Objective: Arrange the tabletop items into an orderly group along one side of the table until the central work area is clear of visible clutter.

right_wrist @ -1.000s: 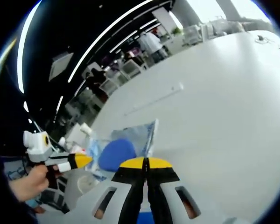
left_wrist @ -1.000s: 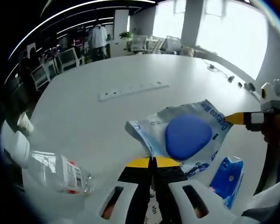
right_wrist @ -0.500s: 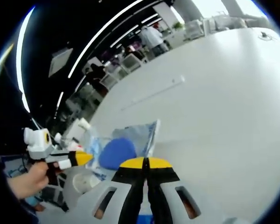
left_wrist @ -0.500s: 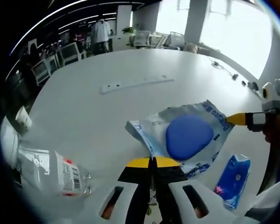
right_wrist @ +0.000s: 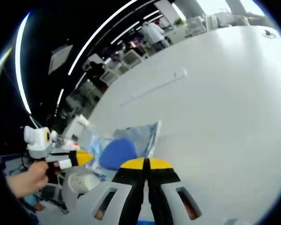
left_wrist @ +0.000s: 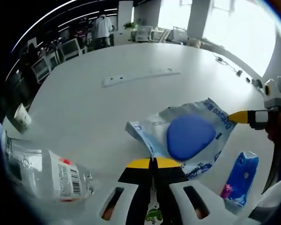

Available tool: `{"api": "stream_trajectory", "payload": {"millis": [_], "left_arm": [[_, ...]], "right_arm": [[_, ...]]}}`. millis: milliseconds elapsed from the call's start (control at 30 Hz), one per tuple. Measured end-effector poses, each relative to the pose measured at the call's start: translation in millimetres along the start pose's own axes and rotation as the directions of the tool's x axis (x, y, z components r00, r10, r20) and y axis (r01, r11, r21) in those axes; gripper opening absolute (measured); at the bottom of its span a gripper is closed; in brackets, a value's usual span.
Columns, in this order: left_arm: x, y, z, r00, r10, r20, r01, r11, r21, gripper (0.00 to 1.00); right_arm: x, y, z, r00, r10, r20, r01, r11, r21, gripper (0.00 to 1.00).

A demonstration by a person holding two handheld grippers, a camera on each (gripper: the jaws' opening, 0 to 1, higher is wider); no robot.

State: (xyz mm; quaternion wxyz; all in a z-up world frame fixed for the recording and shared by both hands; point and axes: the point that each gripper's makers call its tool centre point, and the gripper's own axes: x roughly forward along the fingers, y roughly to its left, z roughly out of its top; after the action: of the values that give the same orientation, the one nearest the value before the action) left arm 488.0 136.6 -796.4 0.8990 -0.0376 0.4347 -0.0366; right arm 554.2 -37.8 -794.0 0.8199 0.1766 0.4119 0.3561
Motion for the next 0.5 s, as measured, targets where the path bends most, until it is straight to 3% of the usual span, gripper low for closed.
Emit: {"api": "stream_trajectory", "payload": {"millis": [500], "left_arm": [[14, 4.6, -14.1, 0.999, 0.009, -0.041, -0.009, 1.000, -0.008, 0.00]], "right_arm": [[10, -10, -14.3, 0.999, -0.008, -0.034, 0.009, 1.000, 0.027, 0.00]]}}
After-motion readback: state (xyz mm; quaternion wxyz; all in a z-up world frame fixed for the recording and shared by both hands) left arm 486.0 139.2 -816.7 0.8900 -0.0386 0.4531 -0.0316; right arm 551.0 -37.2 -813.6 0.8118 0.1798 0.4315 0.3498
